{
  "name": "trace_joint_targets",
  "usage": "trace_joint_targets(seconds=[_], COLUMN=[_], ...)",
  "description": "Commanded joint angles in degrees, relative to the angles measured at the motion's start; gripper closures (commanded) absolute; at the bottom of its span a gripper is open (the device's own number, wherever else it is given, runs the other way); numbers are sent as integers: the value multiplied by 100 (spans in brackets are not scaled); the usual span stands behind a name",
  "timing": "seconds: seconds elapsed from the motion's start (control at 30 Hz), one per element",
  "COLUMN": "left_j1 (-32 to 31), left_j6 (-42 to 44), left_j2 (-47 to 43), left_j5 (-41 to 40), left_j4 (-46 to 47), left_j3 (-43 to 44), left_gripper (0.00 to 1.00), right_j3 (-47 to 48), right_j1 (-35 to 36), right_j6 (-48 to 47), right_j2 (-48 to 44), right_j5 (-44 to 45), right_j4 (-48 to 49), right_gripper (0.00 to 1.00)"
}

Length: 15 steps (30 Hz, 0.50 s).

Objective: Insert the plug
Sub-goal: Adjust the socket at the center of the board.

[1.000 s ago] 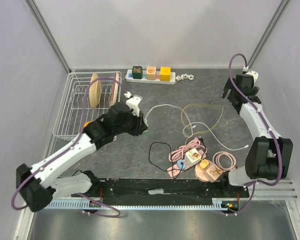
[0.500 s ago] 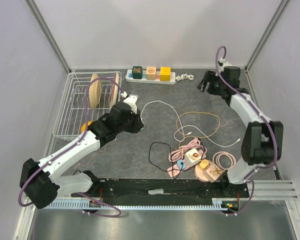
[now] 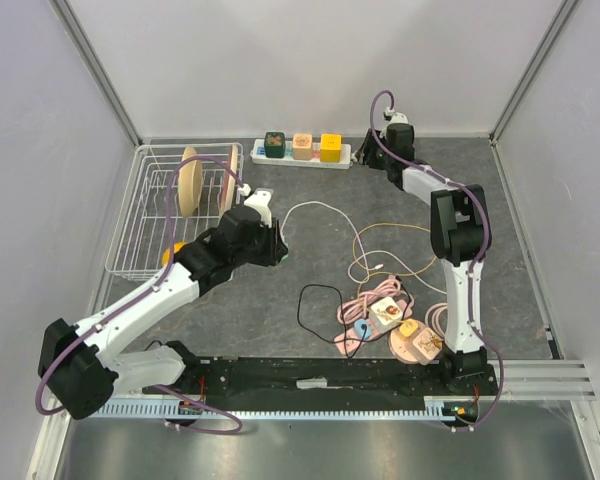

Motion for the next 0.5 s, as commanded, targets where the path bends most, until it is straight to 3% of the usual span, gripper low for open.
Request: trace_joint_targets(seconds=[0.0,0.17,0.47], left_j1=[0,0,0], left_j6=[-398,-574,-636], left_j2=[-306,-430,-465], left_j5=[-95,-157,-148], left_j4=[65,-14,-138], left_j3=[-68,-121,-69], left_gripper=[98,98,98], right_j3=[644,1215,1761], right_j1=[52,96,132], right_j6=[343,616,888], right_j2=[398,881,1391], right_j5=[1016,1510,1590], right_j4=[652,442,-42], right_gripper=[43,45,50])
